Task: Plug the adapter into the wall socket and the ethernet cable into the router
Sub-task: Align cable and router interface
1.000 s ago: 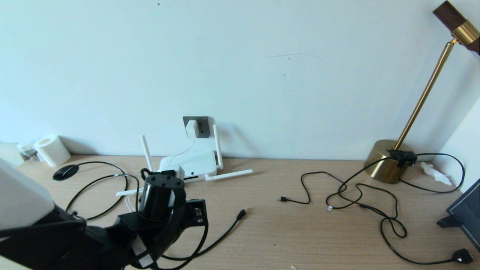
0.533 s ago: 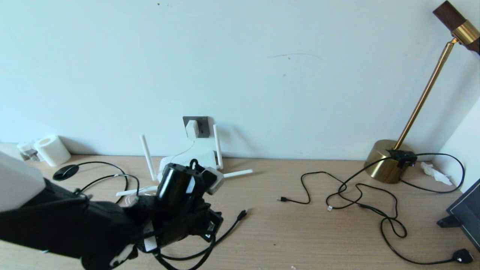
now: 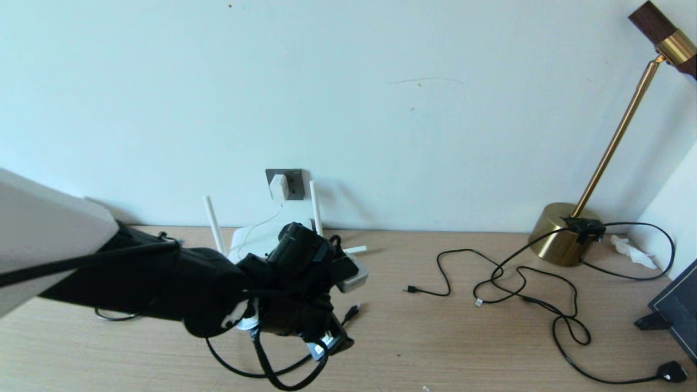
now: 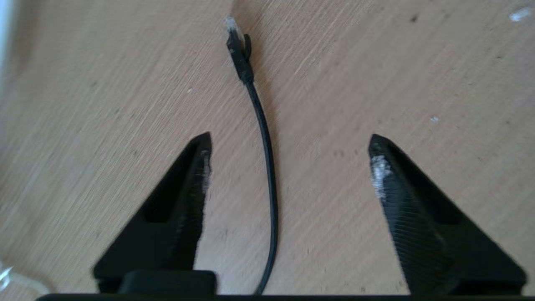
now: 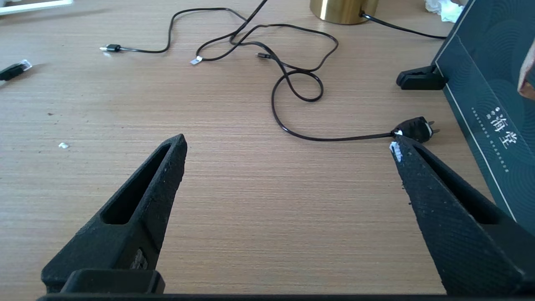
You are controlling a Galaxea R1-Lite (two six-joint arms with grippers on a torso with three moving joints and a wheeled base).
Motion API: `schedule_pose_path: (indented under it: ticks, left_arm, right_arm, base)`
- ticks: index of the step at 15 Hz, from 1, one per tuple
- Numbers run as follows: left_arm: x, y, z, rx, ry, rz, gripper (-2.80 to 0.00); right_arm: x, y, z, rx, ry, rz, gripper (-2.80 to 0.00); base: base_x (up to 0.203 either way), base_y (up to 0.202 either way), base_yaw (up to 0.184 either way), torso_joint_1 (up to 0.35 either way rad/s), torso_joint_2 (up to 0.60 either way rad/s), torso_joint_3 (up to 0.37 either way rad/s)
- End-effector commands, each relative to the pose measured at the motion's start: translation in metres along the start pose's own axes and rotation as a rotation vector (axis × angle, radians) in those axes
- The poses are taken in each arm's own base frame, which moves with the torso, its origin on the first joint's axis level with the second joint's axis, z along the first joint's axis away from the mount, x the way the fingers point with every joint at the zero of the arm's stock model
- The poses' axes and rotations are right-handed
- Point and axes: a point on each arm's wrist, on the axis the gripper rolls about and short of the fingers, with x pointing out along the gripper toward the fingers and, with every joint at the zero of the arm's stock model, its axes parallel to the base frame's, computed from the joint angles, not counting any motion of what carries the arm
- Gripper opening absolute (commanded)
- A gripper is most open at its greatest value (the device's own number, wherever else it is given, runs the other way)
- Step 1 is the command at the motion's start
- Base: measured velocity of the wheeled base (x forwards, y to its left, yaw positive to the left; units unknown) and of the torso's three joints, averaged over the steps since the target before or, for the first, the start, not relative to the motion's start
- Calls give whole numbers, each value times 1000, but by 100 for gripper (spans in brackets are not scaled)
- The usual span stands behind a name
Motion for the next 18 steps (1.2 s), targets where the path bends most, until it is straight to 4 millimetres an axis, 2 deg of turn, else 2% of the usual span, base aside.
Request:
schedule_pose_path:
  ticks: [1, 10, 13, 18]
  left_arm:
    - [22, 1, 2, 0, 51, -19, 0]
    - [20, 2, 3, -9, 56, -104, 0]
    - [23, 0, -6, -11, 107, -114, 0]
    - [42, 4, -12, -26, 143, -116, 0]
  right_arm:
    - [0, 0, 0, 0, 1, 0, 0]
    - [0, 0, 0, 0, 3, 0, 0]
    - [0, 0, 0, 0, 1, 0, 0]
    - [0, 0, 0, 0, 1, 0, 0]
  base:
    - [0, 0, 0, 0, 0, 0]
    - [0, 0, 0, 0, 0, 0]
    - [0, 0, 0, 0, 0, 0]
    - [0, 0, 0, 0, 0, 0]
